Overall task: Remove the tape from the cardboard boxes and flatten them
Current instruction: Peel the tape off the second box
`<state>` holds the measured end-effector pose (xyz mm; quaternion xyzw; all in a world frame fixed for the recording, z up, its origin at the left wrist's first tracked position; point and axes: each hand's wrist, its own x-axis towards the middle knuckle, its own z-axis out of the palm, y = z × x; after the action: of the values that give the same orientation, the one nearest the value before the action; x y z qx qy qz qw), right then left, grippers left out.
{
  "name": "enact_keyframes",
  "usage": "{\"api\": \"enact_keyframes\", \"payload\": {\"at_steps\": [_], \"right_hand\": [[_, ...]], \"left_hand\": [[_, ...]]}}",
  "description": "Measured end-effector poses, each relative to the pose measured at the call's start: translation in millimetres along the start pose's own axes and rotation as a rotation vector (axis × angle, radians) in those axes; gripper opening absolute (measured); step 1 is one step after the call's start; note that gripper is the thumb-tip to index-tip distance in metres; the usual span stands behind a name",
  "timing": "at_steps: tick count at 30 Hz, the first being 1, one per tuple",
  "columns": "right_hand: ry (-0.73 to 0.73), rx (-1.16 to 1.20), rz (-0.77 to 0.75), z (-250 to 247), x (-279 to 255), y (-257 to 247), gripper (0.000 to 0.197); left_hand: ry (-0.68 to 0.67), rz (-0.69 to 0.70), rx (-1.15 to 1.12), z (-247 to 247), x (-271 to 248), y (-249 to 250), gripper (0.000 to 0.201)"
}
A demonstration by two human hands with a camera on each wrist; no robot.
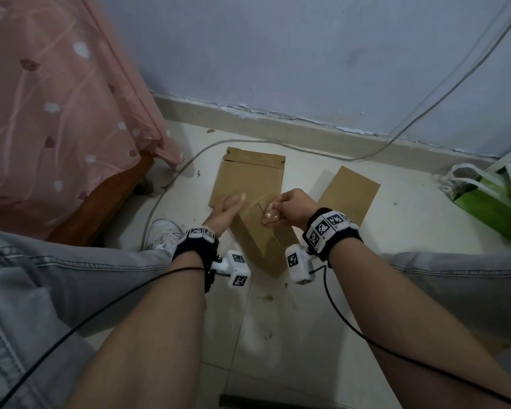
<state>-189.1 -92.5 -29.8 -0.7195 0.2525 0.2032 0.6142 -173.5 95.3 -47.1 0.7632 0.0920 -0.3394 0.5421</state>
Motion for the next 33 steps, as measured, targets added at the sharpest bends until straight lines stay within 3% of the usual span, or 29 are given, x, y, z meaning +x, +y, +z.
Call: {"api": "enact_keyframes", "payload": {"at_steps": [3, 7, 12, 16, 19, 22, 25, 28, 33], "right_hand": [[-0.027, 0.04, -0.015, 1, -2, 1, 0.017], [-0.055, -0.032, -0.041, -2, -6, -2, 0.017], [-0.132, -0.123, -0.064, -7, -5, -6, 0.025], [-0.143, -0.196, -0.078, -3, -5, -8, 0.024], [-0.146, -0.222, -0.1, 1, -2, -10, 0.023], [-0.158, -0.266, -0.081, 7, -2, -13, 0.027], [-0.09, -0.259, -0.093, 4, 2, -13, 0.024], [-0.037, -0.191, -0.002, -2, 6, -3, 0.017], [0.185, -0.24, 0.065, -22, 14, 17, 0.007]], "left_hand": [[-0.04, 0.155, 0.259, 4, 9, 17, 0.098], [-0.042, 0.105, 0.533, 1, 45, -4, 0.107], [-0.132, 0.097, 0.303, 6, 20, 18, 0.099], [-0.104, 0.007, 0.26, 3, 23, 8, 0.102], [-0.099, -0.019, 0.194, 2, 31, -1, 0.083], [-0.099, -0.05, 0.145, 7, 29, -3, 0.083], [-0.072, -0.048, 0.104, 9, 27, -7, 0.076], [-0.043, -0.057, 0.052, 6, 23, -15, 0.062], [0.068, -0.129, 0.012, -9, 17, -36, 0.066]]}}
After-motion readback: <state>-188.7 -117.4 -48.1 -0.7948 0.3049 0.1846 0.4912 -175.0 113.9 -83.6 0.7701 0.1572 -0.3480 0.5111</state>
